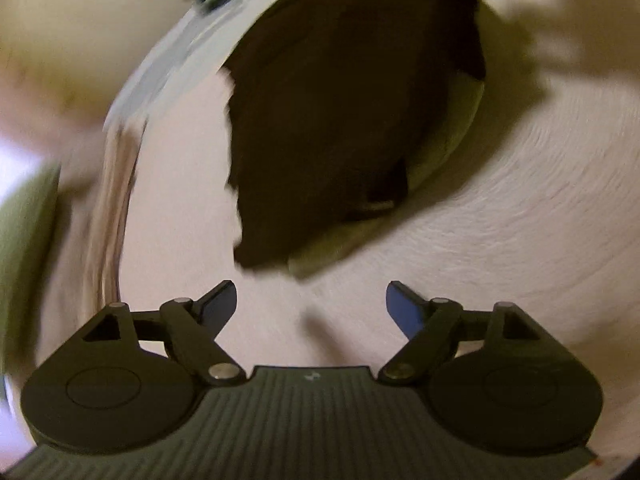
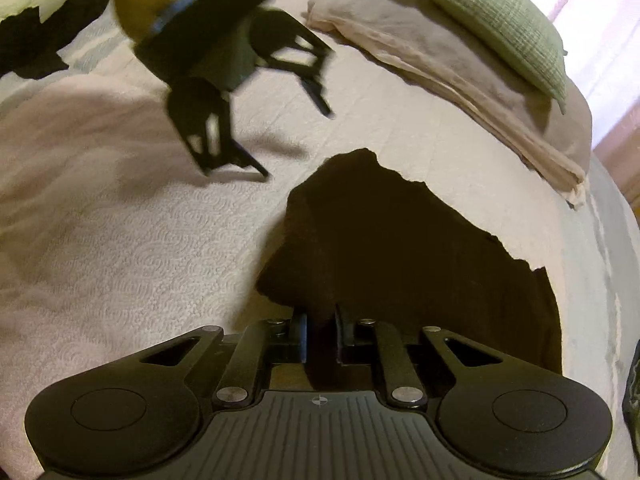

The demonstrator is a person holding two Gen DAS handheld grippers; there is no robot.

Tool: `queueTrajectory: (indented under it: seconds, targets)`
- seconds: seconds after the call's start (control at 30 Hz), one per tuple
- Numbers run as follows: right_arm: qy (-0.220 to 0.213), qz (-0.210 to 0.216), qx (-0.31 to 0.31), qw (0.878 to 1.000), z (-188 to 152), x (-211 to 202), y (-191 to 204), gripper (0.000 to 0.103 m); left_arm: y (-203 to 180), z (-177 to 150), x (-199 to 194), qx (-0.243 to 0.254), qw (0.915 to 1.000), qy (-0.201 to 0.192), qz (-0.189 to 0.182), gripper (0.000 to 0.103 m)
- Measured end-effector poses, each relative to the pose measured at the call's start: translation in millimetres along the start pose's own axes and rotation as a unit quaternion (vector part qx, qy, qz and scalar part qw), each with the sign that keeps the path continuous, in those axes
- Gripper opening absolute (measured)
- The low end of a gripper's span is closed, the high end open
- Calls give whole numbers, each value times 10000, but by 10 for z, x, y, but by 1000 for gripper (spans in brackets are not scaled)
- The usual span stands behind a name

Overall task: Fold clothes
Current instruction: 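Grasp the folded sweater edge with the right gripper while the left gripper grasps the other end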

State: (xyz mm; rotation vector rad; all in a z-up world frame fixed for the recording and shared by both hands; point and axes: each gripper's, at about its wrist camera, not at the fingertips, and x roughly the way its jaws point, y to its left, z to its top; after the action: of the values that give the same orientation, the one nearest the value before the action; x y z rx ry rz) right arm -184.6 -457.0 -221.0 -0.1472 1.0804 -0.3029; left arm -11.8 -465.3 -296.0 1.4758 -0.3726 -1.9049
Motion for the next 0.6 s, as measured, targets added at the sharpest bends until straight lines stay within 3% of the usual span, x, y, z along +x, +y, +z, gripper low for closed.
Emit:
queueTrajectory:
  seconds: [0.1, 0.2, 0.27, 0.33, 0.43, 0.6]
  targets:
    - [-24, 12, 110, 9999, -10, -30, 14, 9, 5, 23, 209, 674, 9972, -308, -53, 79]
    - [-62, 26, 266, 9996, -24, -23, -27, 9, -48, 25, 346, 1428, 9880, -551, -194, 77]
    - [-96, 53, 361, 9993, -30, -19, -75, 9, -69, 33, 389, 1753, 9822, -642, -223, 70]
    - [-130, 104, 533, 9984, -37, -41, -132, 8, -38, 51, 427, 1843, 9808, -583, -237, 28]
    - [-175, 245, 799, 9964, -42, -96, -246, 7, 97, 80, 406, 1613, 9849, -534, -343, 14]
    - [-298, 452, 1231, 9909, -37, -362, -383, 7, 369, 203, 119, 1240, 9899, -566, -383, 11]
